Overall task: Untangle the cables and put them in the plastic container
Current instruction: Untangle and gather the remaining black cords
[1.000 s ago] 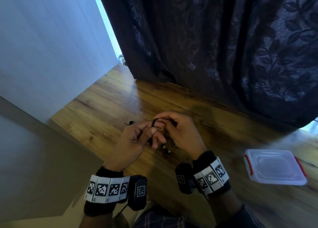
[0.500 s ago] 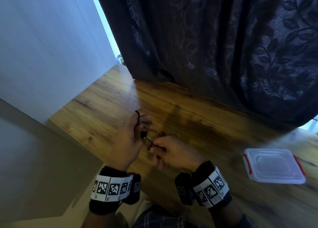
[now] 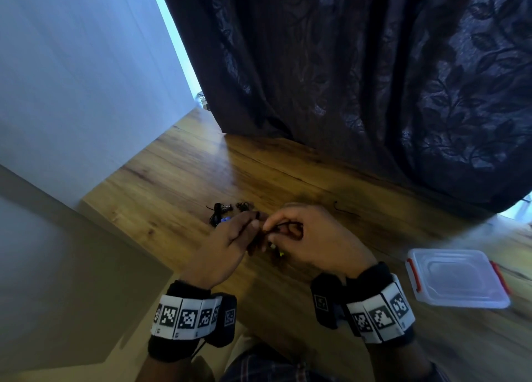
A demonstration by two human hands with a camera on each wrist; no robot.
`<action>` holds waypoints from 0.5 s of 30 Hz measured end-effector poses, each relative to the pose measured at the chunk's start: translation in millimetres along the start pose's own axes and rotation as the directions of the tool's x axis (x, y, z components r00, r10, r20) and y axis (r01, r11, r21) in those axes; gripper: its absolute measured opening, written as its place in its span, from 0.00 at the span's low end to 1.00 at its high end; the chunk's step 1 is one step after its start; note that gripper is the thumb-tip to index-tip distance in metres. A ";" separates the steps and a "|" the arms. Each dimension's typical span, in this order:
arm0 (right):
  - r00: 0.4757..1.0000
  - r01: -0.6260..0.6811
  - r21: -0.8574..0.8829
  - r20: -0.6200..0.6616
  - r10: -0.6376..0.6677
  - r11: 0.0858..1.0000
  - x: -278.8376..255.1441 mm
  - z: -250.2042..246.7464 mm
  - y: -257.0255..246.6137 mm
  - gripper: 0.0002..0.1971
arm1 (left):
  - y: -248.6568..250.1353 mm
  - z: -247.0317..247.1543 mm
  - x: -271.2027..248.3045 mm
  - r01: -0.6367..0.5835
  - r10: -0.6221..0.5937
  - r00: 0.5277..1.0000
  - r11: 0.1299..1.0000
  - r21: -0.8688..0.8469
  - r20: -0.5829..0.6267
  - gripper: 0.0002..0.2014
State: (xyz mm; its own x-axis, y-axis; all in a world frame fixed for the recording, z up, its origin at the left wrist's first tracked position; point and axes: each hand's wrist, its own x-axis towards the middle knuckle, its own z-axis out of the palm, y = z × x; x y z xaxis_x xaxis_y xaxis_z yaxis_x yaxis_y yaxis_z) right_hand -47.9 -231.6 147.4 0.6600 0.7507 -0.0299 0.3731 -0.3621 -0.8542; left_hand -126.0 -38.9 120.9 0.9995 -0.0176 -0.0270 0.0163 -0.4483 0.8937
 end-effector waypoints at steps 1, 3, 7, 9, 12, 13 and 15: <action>0.999 0.012 0.037 -0.047 -0.010 0.999 1.6 -1.5 2.5 0.06 | 2.5 -0.2 -1.2 -0.013 0.015 0.999 0.998 -0.058 0.040 0.13; 0.991 0.036 0.147 -0.130 -0.017 0.989 5.6 -3.8 7.6 0.06 | 4.7 -0.4 -1.3 -0.037 0.050 0.995 0.989 -0.143 0.089 0.12; 0.964 0.091 0.344 -0.264 0.003 0.935 11.1 -5.3 13.5 0.07 | 8.5 2.7 1.6 -0.073 0.095 0.991 0.975 -0.211 0.099 0.11; 0.944 0.136 0.365 -0.330 -0.009 0.921 13.4 -4.3 14.6 0.07 | 10.8 3.6 2.0 -0.080 0.110 0.989 0.958 -0.276 0.097 0.11; 0.915 0.183 0.413 -0.403 -0.001 0.892 17.3 0.1 17.1 0.05 | 13.5 4.2 2.4 -0.077 0.114 0.991 0.920 -0.385 0.072 0.12; 0.906 0.199 0.426 -0.423 0.000 0.882 18.5 2.3 17.8 0.05 | 13.6 4.4 2.7 -0.076 0.112 0.992 0.913 -0.402 0.065 0.13; 0.892 0.228 0.440 -0.453 -0.005 0.869 19.6 6.3 17.8 0.06 | 15.9 4.4 3.5 -0.065 0.107 0.991 0.908 -0.413 0.081 0.15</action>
State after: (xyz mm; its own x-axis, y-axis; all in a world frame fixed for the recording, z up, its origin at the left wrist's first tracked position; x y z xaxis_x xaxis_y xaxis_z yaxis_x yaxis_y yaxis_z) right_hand -32.4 -219.8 128.4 0.8818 0.4208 0.2127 0.1881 0.0997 -0.9771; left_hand -122.5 -50.1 133.0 0.9899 -0.1376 0.0330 -0.0384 -0.0368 0.9986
